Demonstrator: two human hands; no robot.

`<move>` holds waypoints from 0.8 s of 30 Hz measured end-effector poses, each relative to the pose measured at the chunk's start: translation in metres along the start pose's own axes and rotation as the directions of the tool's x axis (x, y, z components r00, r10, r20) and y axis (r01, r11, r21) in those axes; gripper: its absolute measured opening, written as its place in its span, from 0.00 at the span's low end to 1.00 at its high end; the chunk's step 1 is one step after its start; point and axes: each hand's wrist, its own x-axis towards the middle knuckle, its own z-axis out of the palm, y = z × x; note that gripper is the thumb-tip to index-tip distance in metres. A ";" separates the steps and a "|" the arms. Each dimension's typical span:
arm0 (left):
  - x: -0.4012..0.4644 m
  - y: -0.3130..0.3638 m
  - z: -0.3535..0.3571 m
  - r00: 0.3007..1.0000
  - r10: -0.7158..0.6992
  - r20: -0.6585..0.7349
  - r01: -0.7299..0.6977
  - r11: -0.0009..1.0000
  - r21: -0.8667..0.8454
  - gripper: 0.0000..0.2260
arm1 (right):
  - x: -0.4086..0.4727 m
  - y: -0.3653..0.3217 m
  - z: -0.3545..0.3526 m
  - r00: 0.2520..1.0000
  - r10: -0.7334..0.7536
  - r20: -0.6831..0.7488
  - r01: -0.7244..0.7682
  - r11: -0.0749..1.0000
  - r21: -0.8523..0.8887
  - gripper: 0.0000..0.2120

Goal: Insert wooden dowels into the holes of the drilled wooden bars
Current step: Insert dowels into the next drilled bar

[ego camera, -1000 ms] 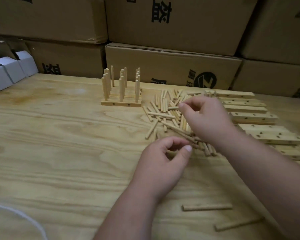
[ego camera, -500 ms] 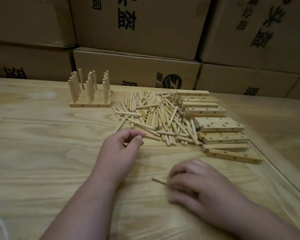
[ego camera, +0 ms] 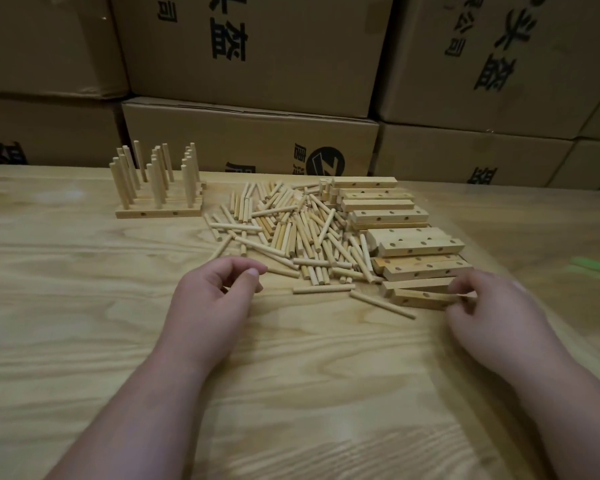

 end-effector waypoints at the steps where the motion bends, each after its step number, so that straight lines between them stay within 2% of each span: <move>1: -0.001 0.000 0.000 1.000 0.012 0.000 -0.012 1.000 -0.002 0.11 | 0.000 0.002 -0.001 0.999 0.019 0.034 -0.018 0.999 -0.033 0.08; 3: -0.001 0.001 0.001 0.999 0.032 -0.004 -0.032 0.999 -0.006 0.08 | 0.003 0.004 -0.003 0.998 0.027 0.064 -0.021 0.996 -0.086 0.10; 5: -0.002 0.001 0.001 0.999 0.046 -0.017 -0.046 0.999 -0.014 0.08 | 0.005 0.007 -0.005 0.998 0.003 0.059 0.001 0.998 -0.068 0.12; 10: -0.006 0.003 0.003 0.999 0.045 -0.024 -0.046 0.999 -0.029 0.10 | 0.000 0.001 -0.018 0.986 -0.139 -0.090 0.151 0.978 0.143 0.11; 13: -0.010 0.008 0.008 0.999 0.022 0.043 -0.019 0.997 -0.071 0.09 | -0.008 -0.030 -0.022 0.976 -0.178 -0.125 0.211 0.911 0.355 0.10; 16: -0.013 0.014 0.013 0.981 -0.022 0.192 0.058 0.981 -0.185 0.06 | -0.017 -0.073 -0.014 0.980 -0.198 -0.012 0.165 0.777 0.608 0.07; 18: -0.013 0.014 0.015 0.965 -0.056 0.256 0.110 0.973 -0.201 0.10 | -0.024 -0.098 -0.006 0.965 -0.255 0.068 0.144 0.725 0.673 0.06; 21: -0.010 0.014 0.013 0.964 -0.106 0.243 0.176 0.942 -0.284 0.14 | -0.034 -0.123 0.008 0.935 -0.326 0.140 0.108 0.637 0.764 0.07; 24: -0.007 0.010 0.011 0.967 -0.147 0.207 0.221 0.891 -0.397 0.11 | -0.038 -0.125 0.020 0.947 -0.291 0.138 0.069 0.602 0.795 0.05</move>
